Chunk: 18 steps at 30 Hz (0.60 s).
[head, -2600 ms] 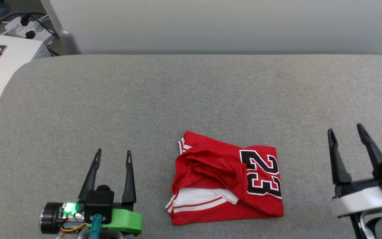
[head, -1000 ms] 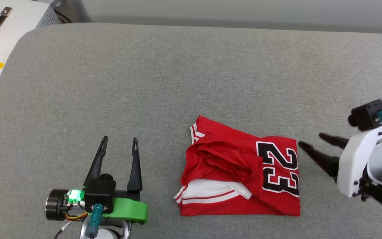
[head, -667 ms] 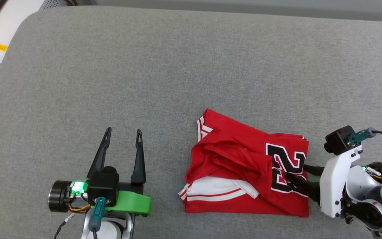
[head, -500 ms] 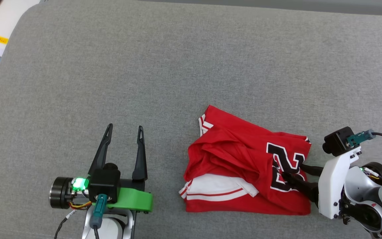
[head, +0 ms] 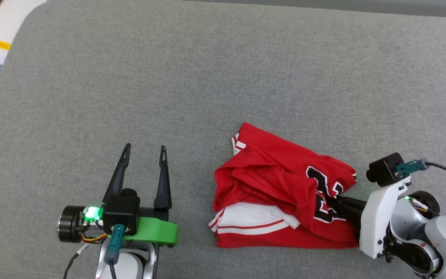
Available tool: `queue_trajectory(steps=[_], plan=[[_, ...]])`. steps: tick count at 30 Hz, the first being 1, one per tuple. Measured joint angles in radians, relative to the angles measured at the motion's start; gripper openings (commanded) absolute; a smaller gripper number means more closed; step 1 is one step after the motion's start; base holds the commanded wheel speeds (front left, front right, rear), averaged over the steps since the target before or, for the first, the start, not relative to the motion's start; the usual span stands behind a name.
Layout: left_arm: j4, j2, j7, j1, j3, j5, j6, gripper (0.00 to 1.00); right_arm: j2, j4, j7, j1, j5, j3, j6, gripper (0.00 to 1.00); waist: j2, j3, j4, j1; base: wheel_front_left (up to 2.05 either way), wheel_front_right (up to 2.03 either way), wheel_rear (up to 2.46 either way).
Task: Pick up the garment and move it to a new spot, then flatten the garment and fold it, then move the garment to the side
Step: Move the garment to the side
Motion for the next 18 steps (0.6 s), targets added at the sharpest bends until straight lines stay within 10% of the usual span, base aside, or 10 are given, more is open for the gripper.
queue_trajectory(steps=[18], plan=[[-0.008, 0.015, 0.000, 0.033, 0.032, 0.000, 0.000, 1.00, -0.195, -0.184, -0.111, -0.053, -0.187, -0.057, 0.000, 0.00, 0.0000, -0.060, -0.132, 0.0000, 0.00, 0.00, 0.00]])
